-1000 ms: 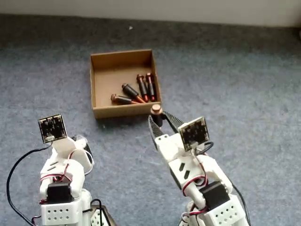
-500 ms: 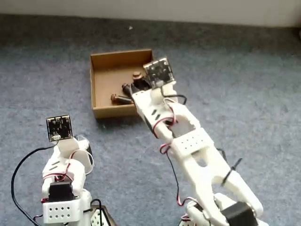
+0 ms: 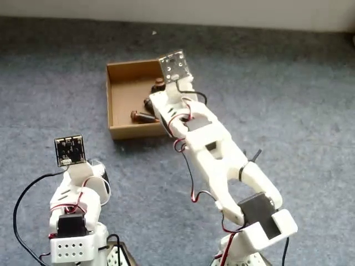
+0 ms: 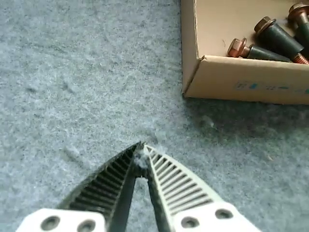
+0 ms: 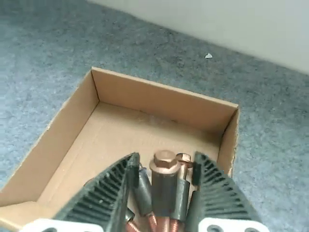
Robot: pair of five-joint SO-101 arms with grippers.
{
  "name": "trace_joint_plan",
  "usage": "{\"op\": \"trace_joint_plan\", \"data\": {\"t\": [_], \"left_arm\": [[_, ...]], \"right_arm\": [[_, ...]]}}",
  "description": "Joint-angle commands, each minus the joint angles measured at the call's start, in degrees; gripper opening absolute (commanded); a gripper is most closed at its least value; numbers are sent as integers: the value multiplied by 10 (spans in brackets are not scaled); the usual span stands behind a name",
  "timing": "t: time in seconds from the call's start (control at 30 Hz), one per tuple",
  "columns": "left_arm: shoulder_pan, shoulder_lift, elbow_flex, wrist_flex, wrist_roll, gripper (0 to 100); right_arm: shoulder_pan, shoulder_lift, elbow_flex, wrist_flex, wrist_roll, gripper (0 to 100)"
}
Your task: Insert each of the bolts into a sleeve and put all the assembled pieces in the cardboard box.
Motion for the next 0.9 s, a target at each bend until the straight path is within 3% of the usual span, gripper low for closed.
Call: {"op": "trace_joint_plan", "data": {"t": [0.0, 0.23, 0.43, 0.67, 0.87], "left_arm": [[-4, 0, 10, -13, -7, 20], [-4, 0, 10, -13, -7, 20], [-4, 0, 10, -13, -7, 20], [-4, 0, 11, -13, -7, 20], [-4, 0, 11, -13, -7, 20]], "right_arm": [[6, -31, -49, 55, -4, 204], [7, -128, -49, 132, -4, 0], [9, -248, 48, 205, -4, 4], [22, -456, 258, 212, -7, 4], [89, -629, 412, 212, -13, 4]]}}
